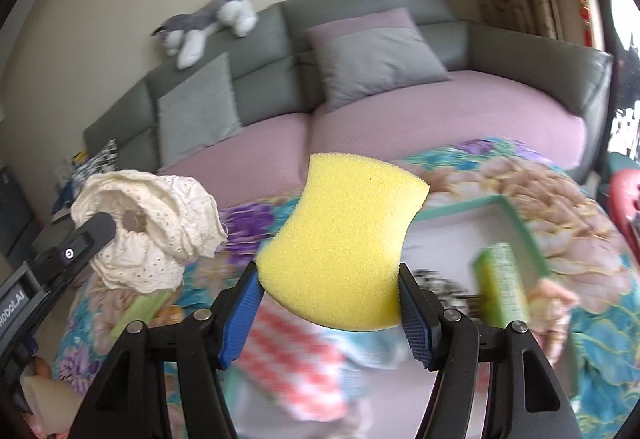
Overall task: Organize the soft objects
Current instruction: 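Carry the lace cloth and yellow sponge over the tray with both tools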
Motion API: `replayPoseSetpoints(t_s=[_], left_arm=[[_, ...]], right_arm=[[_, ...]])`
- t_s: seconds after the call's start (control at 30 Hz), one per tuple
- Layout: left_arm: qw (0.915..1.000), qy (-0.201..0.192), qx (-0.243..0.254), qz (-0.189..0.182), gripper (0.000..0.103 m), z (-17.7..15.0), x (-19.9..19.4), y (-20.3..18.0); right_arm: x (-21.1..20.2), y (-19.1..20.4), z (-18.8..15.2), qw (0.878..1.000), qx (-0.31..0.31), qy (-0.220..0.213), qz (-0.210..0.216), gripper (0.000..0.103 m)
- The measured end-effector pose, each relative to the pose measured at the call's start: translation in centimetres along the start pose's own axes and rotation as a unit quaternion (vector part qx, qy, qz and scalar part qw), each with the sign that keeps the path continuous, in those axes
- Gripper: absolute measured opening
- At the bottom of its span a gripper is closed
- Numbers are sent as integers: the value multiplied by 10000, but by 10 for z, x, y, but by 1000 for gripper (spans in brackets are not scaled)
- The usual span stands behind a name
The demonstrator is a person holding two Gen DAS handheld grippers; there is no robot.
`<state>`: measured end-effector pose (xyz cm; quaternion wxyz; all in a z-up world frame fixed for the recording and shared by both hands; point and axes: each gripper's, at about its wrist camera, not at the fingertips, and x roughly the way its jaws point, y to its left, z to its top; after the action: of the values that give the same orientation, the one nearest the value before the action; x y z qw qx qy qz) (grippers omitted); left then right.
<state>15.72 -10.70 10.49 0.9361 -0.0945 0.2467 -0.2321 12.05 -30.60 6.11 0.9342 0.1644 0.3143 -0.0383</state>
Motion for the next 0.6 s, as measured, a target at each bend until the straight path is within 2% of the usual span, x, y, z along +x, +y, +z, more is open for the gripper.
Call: replayPoseSetpoints(t_s=[0.1,0.33,0.5,0.6], left_arm=[[9998,60,92,-183,6,-6,9,-17],[9984,267,273,-411,6,-18,37,-45],[9943,983,42,-407,7,-40,75,-42],[9920,1232,-20,-289,7,-50,89,-39]], right_arm=[[-3,-21,3,9998,80,-18,-203,67],[-4,-49,1,9993,312,26,-220,67],[12,-51,-6,9990,330,274,-103,67],[17,-48,-9,9990,285,349,-64,67]])
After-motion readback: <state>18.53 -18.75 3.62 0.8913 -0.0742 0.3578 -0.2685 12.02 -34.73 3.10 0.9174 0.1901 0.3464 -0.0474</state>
